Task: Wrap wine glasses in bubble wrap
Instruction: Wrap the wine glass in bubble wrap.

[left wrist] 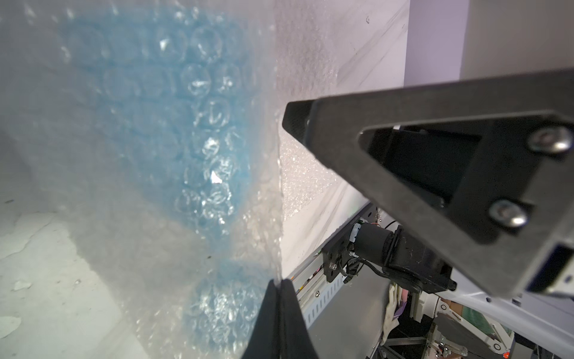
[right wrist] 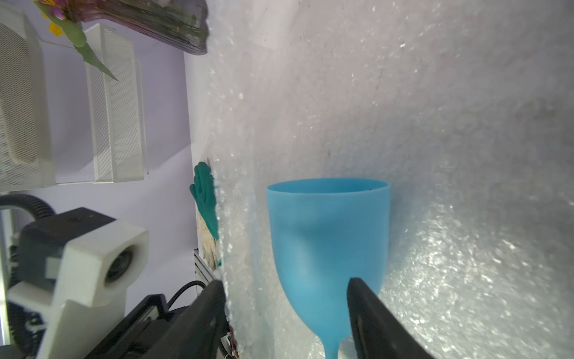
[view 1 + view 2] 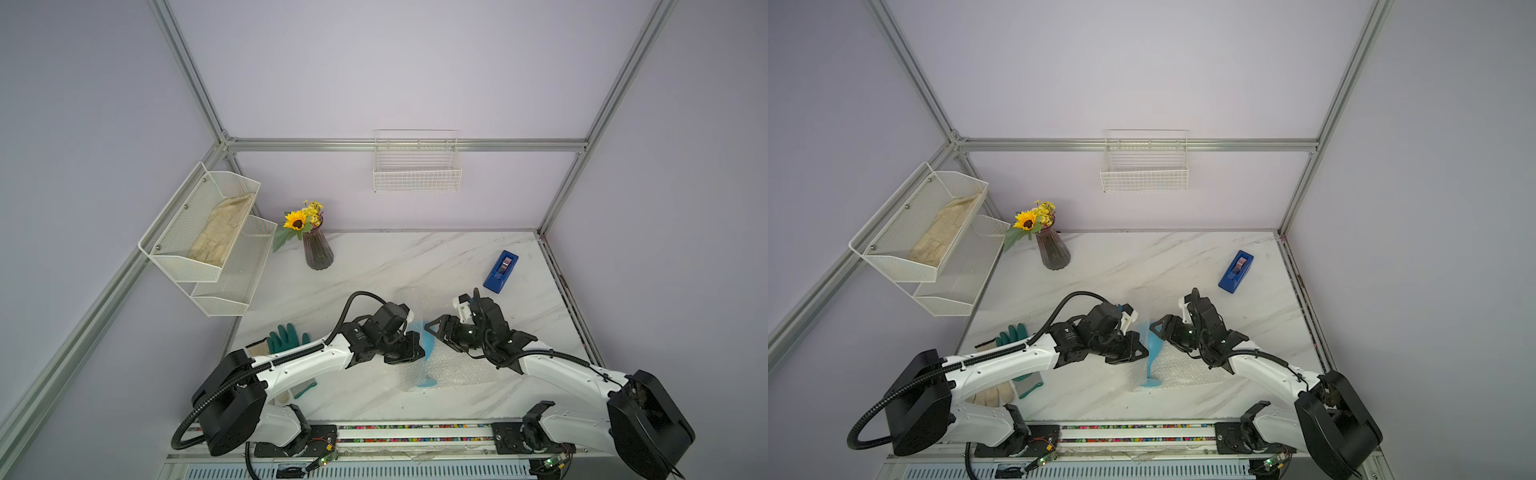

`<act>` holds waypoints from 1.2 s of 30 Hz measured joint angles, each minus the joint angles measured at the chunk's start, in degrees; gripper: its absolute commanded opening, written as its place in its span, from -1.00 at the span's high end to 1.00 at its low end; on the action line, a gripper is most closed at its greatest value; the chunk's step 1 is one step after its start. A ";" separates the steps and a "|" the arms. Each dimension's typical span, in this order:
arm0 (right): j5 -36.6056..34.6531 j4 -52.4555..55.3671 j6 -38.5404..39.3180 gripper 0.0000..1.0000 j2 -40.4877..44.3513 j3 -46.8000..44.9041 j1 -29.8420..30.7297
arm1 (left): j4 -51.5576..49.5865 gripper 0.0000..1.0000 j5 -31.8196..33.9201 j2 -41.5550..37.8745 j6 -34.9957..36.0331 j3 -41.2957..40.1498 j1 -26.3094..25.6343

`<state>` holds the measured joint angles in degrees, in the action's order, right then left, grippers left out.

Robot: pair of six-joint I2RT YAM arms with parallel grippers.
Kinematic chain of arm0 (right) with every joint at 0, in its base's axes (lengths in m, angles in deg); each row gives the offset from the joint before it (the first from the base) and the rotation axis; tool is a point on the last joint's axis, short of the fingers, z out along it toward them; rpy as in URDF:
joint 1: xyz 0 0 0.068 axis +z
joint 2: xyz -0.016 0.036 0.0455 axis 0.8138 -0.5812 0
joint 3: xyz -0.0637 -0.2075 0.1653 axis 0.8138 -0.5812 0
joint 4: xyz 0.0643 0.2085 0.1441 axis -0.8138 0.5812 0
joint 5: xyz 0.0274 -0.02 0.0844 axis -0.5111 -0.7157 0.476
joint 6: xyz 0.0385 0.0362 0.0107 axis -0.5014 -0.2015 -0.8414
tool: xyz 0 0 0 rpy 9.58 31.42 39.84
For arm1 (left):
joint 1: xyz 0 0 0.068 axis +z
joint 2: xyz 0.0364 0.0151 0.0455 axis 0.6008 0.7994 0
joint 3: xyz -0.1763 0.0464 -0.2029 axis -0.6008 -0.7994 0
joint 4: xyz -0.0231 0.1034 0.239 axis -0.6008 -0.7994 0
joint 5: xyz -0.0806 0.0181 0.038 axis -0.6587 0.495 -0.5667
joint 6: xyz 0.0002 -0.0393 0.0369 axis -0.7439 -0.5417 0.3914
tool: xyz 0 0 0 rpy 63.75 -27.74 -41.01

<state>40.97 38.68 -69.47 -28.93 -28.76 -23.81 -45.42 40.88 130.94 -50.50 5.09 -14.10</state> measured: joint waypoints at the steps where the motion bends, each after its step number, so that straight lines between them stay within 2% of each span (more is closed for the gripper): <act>1: 0.26 0.00 0.00 -0.33 1.05 -0.24 -0.50 | 0.48 1.00 0.00 1.01 -0.35 0.61 -0.35; 7: 0.98 1.16 0.81 -0.32 2.84 -0.37 -1.49 | 3.67 1.00 0.00 6.86 -2.32 3.04 -2.43; 13: -0.50 4.96 2.12 -0.20 2.97 -0.37 -1.57 | 5.57 1.00 -0.04 9.35 -3.39 3.61 -3.13; 16: -1.18 6.12 2.84 -0.01 2.75 -0.37 -1.64 | 6.32 1.00 -0.02 10.34 -3.89 4.02 -3.13; 22: -1.11 6.45 4.35 0.19 0.59 -0.37 -1.64 | 7.43 1.00 -0.02 11.21 -3.91 4.42 -3.13; 26: -0.31 6.43 5.55 0.42 -1.64 -0.37 -1.64 | 8.07 1.00 -0.02 12.28 -3.91 5.16 -3.13; 29: 0.24 6.27 6.16 0.71 -2.45 -0.48 -1.64 | 8.46 1.00 -0.02 13.00 -3.89 5.27 -3.13; 32: 0.26 6.05 6.27 1.00 -2.47 -0.68 -1.64 | 8.37 0.65 -0.04 13.86 -3.85 5.75 -3.13; 36: -0.39 5.97 6.67 1.00 -2.62 -1.07 -1.64 | 5.64 0.06 0.66 13.62 -2.40 7.54 -3.13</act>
<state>40.57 44.65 -62.80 -31.55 -29.83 -25.45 -39.79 41.54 144.56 -52.91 12.63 -17.23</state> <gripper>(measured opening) 0.061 0.363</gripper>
